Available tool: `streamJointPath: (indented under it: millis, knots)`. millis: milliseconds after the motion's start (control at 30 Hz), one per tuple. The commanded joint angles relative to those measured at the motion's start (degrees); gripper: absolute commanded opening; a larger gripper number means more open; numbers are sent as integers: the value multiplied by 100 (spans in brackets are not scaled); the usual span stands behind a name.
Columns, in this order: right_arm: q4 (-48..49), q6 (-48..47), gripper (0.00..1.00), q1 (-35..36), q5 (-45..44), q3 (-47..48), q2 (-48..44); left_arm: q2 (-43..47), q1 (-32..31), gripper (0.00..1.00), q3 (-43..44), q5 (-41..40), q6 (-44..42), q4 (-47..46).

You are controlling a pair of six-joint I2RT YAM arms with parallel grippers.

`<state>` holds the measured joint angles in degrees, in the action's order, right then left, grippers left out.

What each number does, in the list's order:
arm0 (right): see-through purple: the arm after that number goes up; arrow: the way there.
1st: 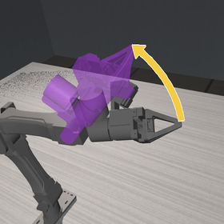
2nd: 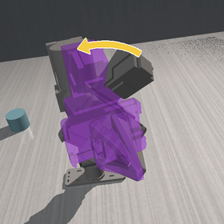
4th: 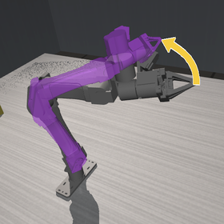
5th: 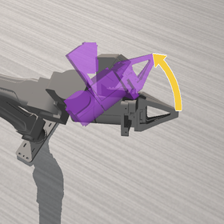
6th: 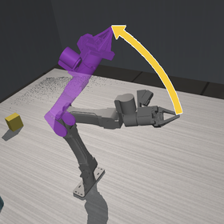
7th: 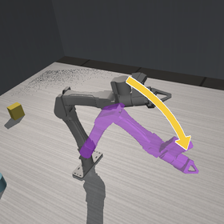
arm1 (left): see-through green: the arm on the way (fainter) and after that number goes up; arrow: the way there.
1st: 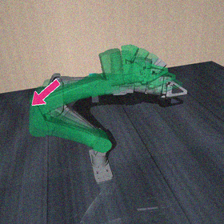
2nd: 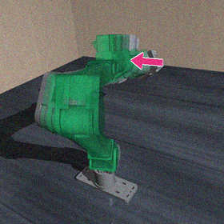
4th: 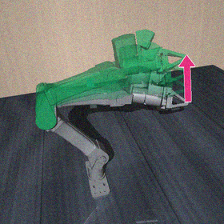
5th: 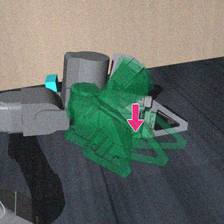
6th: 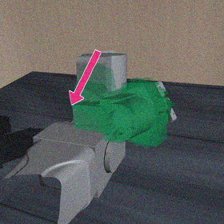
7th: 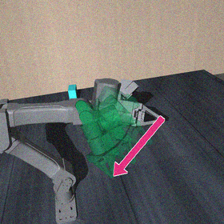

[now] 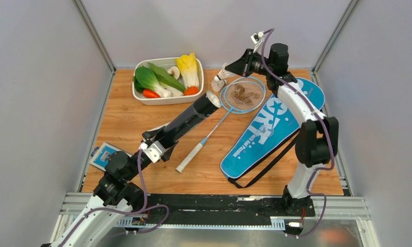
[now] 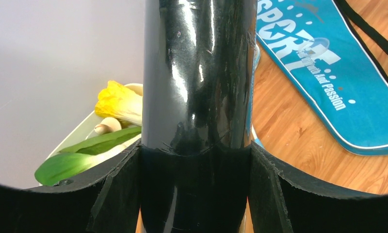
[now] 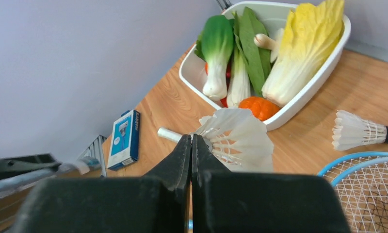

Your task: Pack up the badminton gear

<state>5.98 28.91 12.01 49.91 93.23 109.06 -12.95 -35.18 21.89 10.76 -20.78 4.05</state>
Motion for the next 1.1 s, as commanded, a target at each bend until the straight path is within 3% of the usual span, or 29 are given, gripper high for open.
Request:
streamJointPath:
  millis: [0,233,400,1067]
  knots:
    - [-78,-433,0,29,-47,-519,-1348,-121,-7,38,108,-60,71,-237]
    - [-253,-682,0,37,143,-1277,-2977,-222,-7,38,106,-92,37,-177]
    - [-311,-613,0,85,441,-1673,-3625,-231,-8,38,102,-62,46,-177]
    - [36,-248,0,1416,210,-2220,-4042,-228,-7,38,97,149,56,-207]
